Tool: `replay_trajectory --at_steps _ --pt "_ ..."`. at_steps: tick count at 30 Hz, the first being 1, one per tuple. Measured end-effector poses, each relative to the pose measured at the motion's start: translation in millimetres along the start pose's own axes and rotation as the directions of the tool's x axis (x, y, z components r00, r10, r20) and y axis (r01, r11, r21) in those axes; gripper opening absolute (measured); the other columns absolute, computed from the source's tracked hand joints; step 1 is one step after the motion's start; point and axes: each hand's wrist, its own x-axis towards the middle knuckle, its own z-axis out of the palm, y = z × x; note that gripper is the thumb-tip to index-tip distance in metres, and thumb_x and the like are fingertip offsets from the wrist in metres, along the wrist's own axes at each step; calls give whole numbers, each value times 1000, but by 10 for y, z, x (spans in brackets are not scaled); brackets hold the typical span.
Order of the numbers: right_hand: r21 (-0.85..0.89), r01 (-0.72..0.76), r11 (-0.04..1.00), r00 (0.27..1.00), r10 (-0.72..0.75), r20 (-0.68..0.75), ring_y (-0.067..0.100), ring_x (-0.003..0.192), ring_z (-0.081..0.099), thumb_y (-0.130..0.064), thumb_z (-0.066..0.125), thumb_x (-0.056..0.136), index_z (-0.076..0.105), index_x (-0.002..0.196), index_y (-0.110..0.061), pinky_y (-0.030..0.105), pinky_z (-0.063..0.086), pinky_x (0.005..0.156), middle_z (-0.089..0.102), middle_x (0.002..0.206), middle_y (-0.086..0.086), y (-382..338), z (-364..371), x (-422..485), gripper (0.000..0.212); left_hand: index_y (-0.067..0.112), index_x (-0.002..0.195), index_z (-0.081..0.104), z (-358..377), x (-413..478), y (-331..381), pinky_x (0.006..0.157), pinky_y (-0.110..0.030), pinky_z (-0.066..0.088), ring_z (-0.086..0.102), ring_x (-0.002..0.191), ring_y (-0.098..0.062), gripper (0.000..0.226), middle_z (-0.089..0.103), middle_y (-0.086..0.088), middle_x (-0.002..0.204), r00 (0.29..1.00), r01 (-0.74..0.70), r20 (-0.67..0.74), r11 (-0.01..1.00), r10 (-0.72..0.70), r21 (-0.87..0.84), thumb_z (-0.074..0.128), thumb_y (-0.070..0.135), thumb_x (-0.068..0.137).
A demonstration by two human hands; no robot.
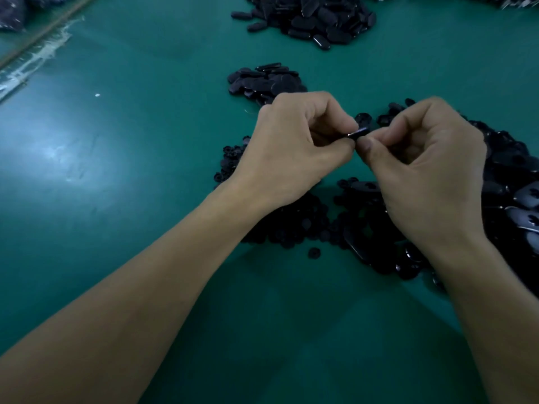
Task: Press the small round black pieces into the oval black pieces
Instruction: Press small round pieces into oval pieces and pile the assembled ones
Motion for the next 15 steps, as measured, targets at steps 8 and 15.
replay_trajectory --at_steps 8,15 --pt "-51 41 998 999 -42 -6 13 64 66 -17 73 89 47 72 -35 34 54 57 66 70 -11 -28 42 -37 36 14 86 70 49 -24 -44 61 -25 56 68 67 -6 11 72 8 76 995 -77 -56 985 87 153 76 8 79" --pt "-32 65 997 998 -65 11 2 77 69 -18 69 91 61 92 -33 27 56 69 70 80 -17 18 44 -28 17 19 84 67 26 -3 -54 63 -27 56 67 67 -4 15 71 10 75 991 -85 -90 979 103 187 75 6 81"
